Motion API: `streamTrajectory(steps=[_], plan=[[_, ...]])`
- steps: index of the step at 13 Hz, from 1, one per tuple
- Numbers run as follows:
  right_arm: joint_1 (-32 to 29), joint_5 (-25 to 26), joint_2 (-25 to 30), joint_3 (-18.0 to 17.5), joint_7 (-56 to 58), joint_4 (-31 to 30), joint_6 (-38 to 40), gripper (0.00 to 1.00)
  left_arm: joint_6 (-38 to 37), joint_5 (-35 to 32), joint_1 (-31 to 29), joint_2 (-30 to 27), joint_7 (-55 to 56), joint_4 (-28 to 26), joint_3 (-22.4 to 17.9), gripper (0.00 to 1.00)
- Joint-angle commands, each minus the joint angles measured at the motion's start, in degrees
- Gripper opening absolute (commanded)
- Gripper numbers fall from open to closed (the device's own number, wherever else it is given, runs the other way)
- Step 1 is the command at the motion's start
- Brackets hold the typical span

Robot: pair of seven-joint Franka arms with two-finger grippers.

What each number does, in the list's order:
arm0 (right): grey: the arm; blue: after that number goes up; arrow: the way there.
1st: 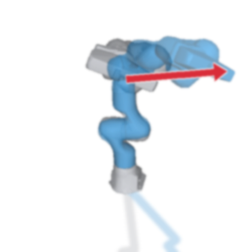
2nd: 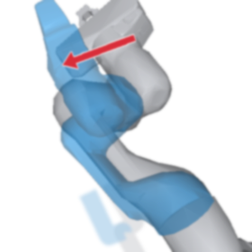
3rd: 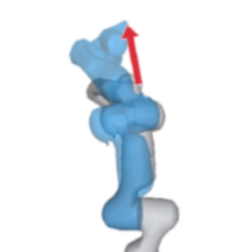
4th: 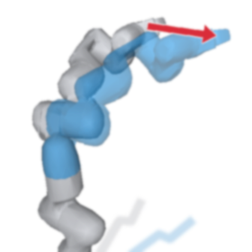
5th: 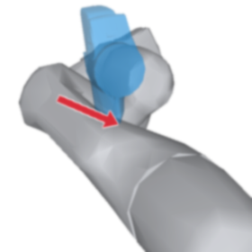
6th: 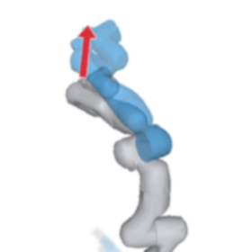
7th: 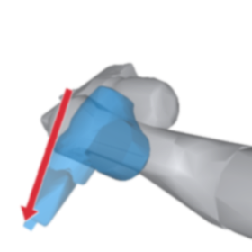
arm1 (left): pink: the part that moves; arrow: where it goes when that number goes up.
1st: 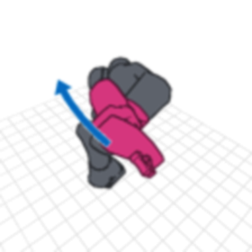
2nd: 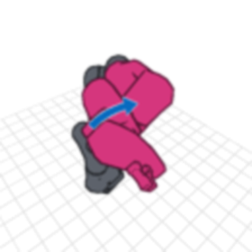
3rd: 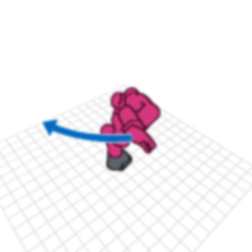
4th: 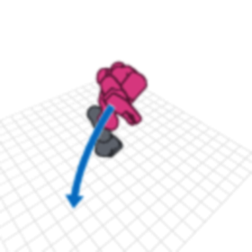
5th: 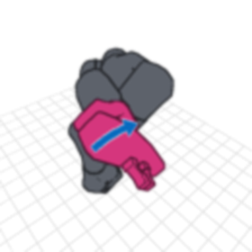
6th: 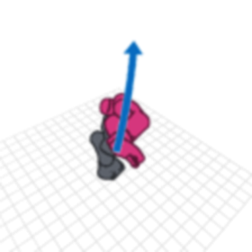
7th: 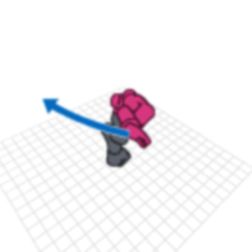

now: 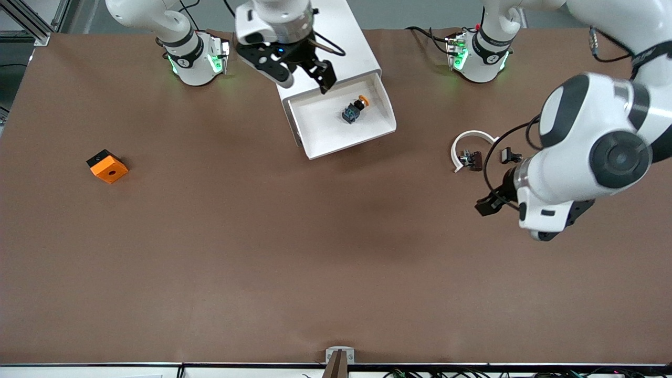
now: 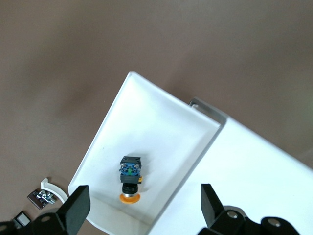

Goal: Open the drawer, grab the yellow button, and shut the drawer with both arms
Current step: 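Release the drawer with the left gripper while the right gripper reaches in, then grasp the green-capped button in the drawer with the right gripper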

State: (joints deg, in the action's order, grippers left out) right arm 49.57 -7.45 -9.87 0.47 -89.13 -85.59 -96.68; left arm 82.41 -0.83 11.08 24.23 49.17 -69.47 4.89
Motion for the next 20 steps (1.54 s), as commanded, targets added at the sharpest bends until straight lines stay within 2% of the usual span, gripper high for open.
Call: streamTrajectory(steps=[1, 4, 9, 10, 13, 15, 17, 20], plan=[[2.8, 0.6, -6.8, 0.8, -5.2, 5.5, -1.3, 1.00, -2.5, -1.0, -4.0, -4.8, -10.8, -2.3, 0.1, 1.00], [4.9, 0.7, -12.1, 0.8, -5.4, 8.5, -1.4, 1.00, -4.4, -1.0, -7.6, -8.5, -21.0, -3.0, 0.5, 1.00], [8.0, 0.9, -14.6, 0.9, -5.6, 7.4, -3.2, 1.00, -3.8, -0.8, -11.2, -15.2, -30.5, -8.0, 0.3, 1.00], [8.3, 1.0, -14.6, 0.9, -5.9, 6.0, -4.4, 1.00, -2.4, -0.1, -12.4, -17.1, -31.9, -10.3, 0.6, 1.00], [8.6, 2.0, -14.6, 1.0, -5.9, 4.5, -6.7, 1.00, 3.2, 0.1, -13.3, -26.1, -34.6, -22.6, 0.9, 1.00], [8.8, 3.1, -14.6, 0.9, -5.2, 2.5, -8.3, 1.00, 5.6, 0.1, -14.0, -30.1, -35.2, -28.1, 2.3, 1.00], [8.7, 3.9, -14.8, 0.9, -5.0, 2.1, -8.5, 1.00, 7.1, 0.2, -16.4, -31.7, -35.1, -30.5, 5.4, 1.00], [8.7, 5.0, -16.3, 0.9, -4.9, 2.1, -9.7, 1.00, 7.4, 0.2, -16.4, -30.7, -34.5, -30.3, 5.8, 1.00]])
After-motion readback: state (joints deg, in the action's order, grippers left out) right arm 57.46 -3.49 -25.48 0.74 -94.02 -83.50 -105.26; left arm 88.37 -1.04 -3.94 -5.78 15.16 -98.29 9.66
